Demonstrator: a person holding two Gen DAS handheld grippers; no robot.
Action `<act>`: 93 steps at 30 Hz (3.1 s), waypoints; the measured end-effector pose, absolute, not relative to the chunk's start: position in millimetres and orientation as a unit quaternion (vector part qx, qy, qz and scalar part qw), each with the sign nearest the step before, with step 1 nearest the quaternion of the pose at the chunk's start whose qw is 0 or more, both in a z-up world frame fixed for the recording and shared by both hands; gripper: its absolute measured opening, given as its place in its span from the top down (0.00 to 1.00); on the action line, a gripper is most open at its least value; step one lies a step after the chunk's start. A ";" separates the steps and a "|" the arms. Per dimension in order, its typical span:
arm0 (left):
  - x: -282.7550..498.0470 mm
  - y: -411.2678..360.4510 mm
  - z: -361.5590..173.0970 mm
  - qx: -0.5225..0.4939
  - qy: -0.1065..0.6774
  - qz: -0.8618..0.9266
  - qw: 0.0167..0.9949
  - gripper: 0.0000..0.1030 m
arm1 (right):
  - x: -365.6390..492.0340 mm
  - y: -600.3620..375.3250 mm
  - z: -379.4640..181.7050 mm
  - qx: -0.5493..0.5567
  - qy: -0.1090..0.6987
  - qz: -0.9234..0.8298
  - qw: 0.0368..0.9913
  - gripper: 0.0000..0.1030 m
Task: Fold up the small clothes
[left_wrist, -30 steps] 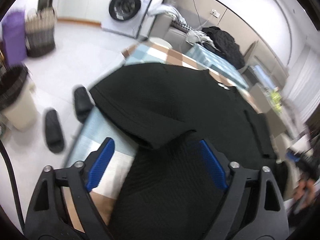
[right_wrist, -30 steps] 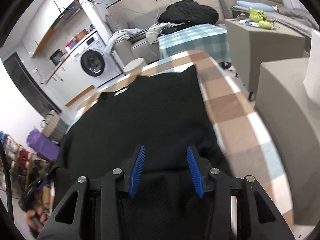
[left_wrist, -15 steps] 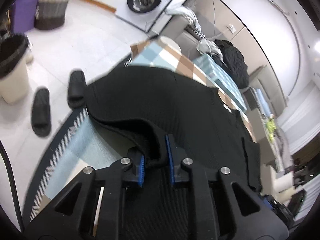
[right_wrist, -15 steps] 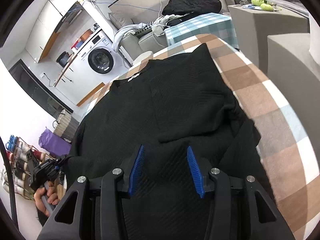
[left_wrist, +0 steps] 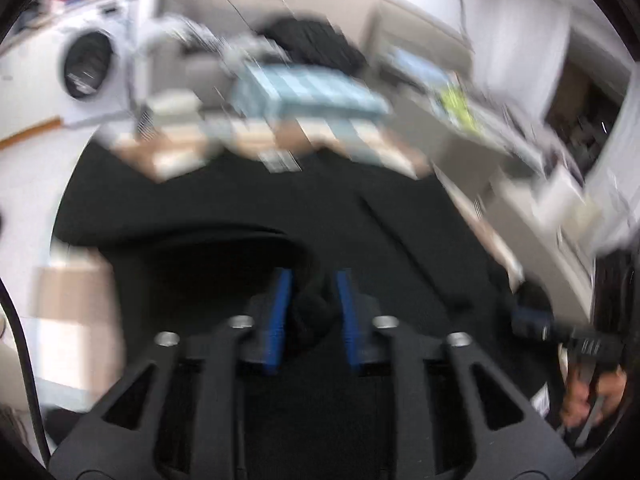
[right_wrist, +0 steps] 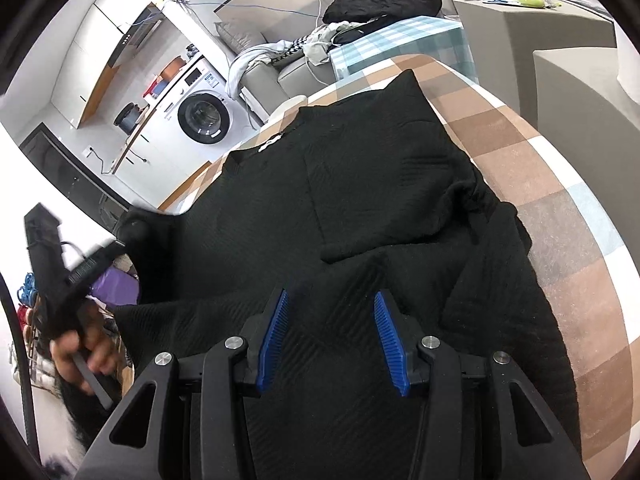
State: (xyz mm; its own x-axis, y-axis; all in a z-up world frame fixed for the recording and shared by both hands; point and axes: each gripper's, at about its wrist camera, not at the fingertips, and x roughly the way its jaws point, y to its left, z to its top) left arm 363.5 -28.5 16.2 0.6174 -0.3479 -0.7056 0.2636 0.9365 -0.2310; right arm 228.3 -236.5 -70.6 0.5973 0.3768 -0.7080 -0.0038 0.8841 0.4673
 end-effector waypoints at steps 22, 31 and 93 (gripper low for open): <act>209.3 121.6 2.2 -0.092 0.359 0.053 0.927 0.23 | 176.5 -290.1 -37.3 0.135 0.412 0.062 0.899 0.36; 189.0 141.7 -35.5 -0.102 0.393 0.077 0.911 0.23 | 182.3 -302.4 -79.0 0.132 0.451 0.096 0.878 0.93; 177.5 128.2 27.2 -0.104 0.306 0.019 0.946 0.97 | 134.0 -342.6 -13.1 0.142 0.234 0.164 0.948 0.96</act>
